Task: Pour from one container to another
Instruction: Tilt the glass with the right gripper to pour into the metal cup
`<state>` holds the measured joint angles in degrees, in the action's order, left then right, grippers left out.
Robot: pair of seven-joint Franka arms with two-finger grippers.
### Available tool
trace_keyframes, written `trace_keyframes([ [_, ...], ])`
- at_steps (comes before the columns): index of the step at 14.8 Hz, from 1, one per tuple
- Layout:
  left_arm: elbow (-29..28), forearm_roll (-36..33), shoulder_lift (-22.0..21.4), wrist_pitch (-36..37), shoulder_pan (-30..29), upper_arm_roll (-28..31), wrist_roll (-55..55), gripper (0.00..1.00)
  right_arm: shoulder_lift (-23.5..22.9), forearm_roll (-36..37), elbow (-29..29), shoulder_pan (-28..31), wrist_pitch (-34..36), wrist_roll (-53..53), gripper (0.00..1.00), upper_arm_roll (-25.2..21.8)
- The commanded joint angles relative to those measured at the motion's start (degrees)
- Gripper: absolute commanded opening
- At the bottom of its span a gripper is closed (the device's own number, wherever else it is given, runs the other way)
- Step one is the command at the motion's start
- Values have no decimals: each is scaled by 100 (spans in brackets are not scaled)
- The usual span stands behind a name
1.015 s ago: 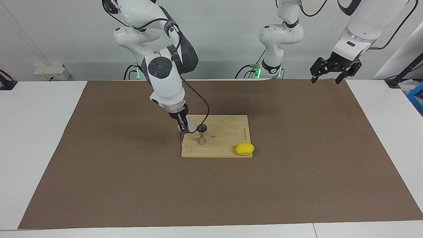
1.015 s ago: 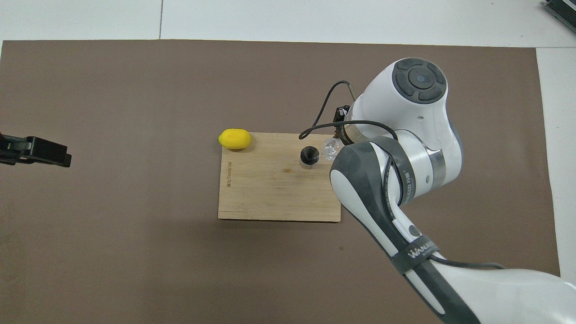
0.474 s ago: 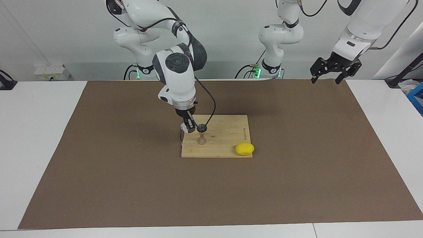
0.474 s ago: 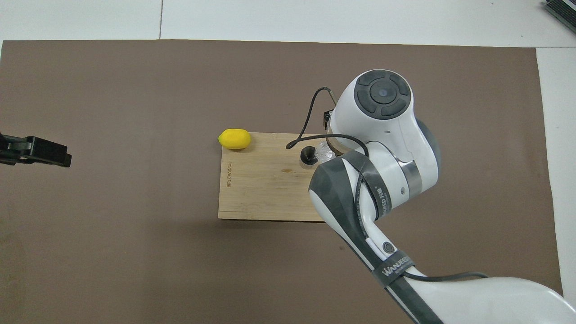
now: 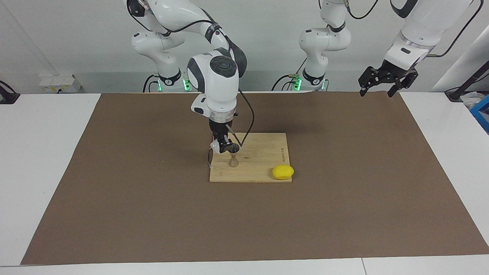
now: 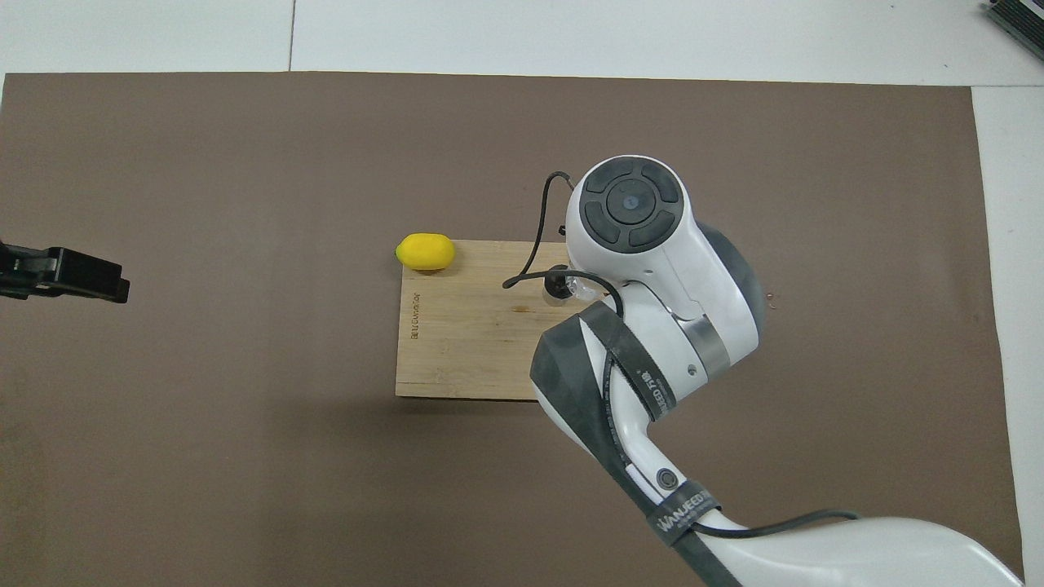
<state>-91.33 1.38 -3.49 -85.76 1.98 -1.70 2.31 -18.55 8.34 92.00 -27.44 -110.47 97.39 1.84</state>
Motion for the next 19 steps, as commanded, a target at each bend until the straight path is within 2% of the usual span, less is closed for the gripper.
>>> trace_keyframes([
  [1,-52,-24,-55,51,13,20,-55,100,-52,273,-95,2,69,158,0,19],
  [8,-51,-24,-55,51,13,20,-55,100,-52,143,-156,46,122,219,0,19],
  [15,-51,-24,-55,51,13,20,-55,100,-44,-912,-165,380,43,140,0,10],
  [19,-51,-24,-55,51,13,20,-55,100,-61,-1755,-165,670,-9,96,0,10],
])
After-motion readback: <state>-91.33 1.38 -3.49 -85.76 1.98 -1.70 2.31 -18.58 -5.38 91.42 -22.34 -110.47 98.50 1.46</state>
